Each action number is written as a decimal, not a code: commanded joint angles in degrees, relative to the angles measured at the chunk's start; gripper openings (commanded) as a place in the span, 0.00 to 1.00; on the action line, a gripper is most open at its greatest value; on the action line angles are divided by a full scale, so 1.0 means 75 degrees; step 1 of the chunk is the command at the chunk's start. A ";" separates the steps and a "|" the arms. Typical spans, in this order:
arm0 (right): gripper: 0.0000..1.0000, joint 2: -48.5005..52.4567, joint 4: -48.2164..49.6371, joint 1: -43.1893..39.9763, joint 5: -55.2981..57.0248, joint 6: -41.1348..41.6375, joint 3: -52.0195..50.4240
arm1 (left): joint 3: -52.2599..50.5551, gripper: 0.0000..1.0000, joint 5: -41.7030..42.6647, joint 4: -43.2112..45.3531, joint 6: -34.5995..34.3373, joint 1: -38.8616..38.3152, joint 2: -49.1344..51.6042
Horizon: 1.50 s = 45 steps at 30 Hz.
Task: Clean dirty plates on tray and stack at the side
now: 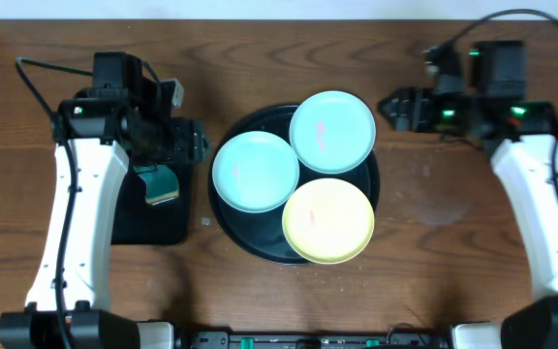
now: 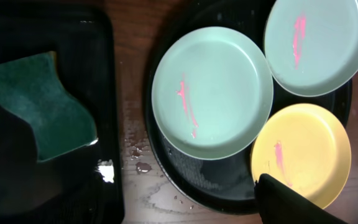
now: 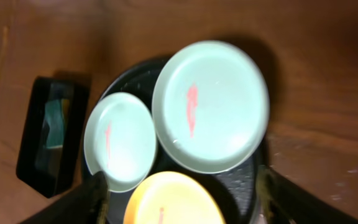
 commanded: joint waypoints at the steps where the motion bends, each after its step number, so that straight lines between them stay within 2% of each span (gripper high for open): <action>1: 0.69 0.0495 0.0026 0.1174 0.0848 0.1087 0.0172 | 0.0198 0.78 -0.0070 0.0076 -0.0157 -0.0006 0.0073; 5: 0.64 0.0997 0.0009 0.2095 0.1480 0.1638 0.0233 | 0.0691 0.78 -0.2836 -0.0586 -0.1903 0.0000 0.0067; 9: 0.56 0.1556 0.0114 0.2833 0.2025 0.1932 0.0286 | 0.0761 0.78 -0.3756 -0.0764 -0.2305 0.0000 0.0073; 14: 0.40 0.2393 0.0691 0.3550 0.2244 0.2203 0.0286 | 0.0761 0.78 -0.3838 -0.0729 -0.2390 0.0032 0.0085; 19: 0.31 0.2891 0.0784 0.4007 0.2763 0.2454 0.0286 | 0.0758 0.78 -0.3835 -0.0740 -0.2465 0.0303 0.0093; 28: 0.19 0.3450 0.1014 0.4348 0.3319 0.2873 0.0283 | 0.0723 0.78 -0.3832 -0.0734 -0.2465 0.0516 0.0102; 39: 0.13 0.3926 0.1183 0.4377 0.3322 0.2964 0.0283 | 0.0621 0.78 -0.3835 -0.0731 -0.2463 0.0516 0.0344; 45: 0.01 0.4211 0.1303 0.4392 0.3319 0.2964 0.0283 | 0.0609 0.78 -0.3835 -0.0740 -0.2460 0.0516 0.0688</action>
